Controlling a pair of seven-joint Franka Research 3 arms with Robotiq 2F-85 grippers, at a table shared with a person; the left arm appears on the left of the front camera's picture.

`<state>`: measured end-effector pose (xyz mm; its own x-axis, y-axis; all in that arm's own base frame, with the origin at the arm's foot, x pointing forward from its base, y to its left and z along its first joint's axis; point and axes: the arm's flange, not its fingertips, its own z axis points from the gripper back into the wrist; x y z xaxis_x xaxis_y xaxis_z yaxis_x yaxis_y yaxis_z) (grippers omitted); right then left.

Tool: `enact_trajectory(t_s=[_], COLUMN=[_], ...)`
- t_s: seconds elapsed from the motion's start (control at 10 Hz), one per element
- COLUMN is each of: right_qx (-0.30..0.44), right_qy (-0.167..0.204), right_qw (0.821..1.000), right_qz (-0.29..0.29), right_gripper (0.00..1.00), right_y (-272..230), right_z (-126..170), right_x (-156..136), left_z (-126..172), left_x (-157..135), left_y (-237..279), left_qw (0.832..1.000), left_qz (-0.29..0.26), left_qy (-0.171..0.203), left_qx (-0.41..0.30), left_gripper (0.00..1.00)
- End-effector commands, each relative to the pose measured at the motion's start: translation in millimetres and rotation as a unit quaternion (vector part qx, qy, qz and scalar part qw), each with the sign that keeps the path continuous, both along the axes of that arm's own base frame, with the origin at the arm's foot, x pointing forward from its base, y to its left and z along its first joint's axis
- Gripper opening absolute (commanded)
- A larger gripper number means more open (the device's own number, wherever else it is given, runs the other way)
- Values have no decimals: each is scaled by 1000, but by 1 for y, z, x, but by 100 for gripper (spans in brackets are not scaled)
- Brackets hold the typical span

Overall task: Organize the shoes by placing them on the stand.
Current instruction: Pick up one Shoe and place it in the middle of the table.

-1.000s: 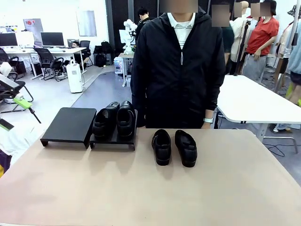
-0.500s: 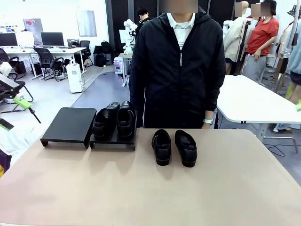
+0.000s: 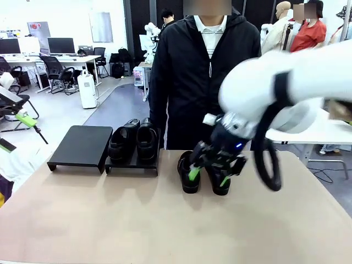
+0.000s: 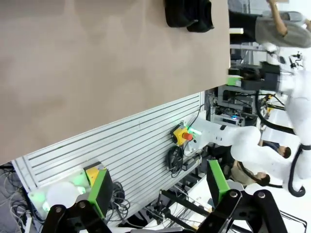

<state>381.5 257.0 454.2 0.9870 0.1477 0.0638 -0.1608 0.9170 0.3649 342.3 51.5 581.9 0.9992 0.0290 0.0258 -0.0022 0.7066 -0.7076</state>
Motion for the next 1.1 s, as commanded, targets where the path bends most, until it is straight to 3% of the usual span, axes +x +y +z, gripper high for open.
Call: enact_trajectory(t_s=[0.0,0.1,0.2,0.3,0.4,0.5,0.6,0.8,1.0], right_qx=[-3,0,0,-9,-82,-131,-153,-156,-133], right_qy=[-15,0,0,-5,18,31,21,6,5], right_qw=[999,1000,1000,1000,994,987,983,980,984], right_qz=[-31,0,0,-8,-70,-85,-98,-122,-120], right_gripper=[100,100,100,100,100,100,100,100,100], right_y=[-45,0,0,-11,2,17,25,30,30], right_z=[32,0,0,-8,-13,-12,-5,-10,-23], right_x=[22,0,0,19,33,67,109,170,186], left_z=[2,2,2,2,2,2,2,2,2], left_x=[-2,-2,-2,-2,-2,-2,-2,-2,-2], left_y=[2,2,2,2,2,2,2,2,2], left_qw=[1000,1000,1000,1000,1000,1000,1000,1000,1000], left_qz=[0,0,0,0,0,0,0,0,0], left_qy=[5,5,5,5,5,5,5,5,5], left_qx=[0,0,0,0,0,0,0,0,0], left_gripper=[100,100,100,100,100,100,100,100,100])
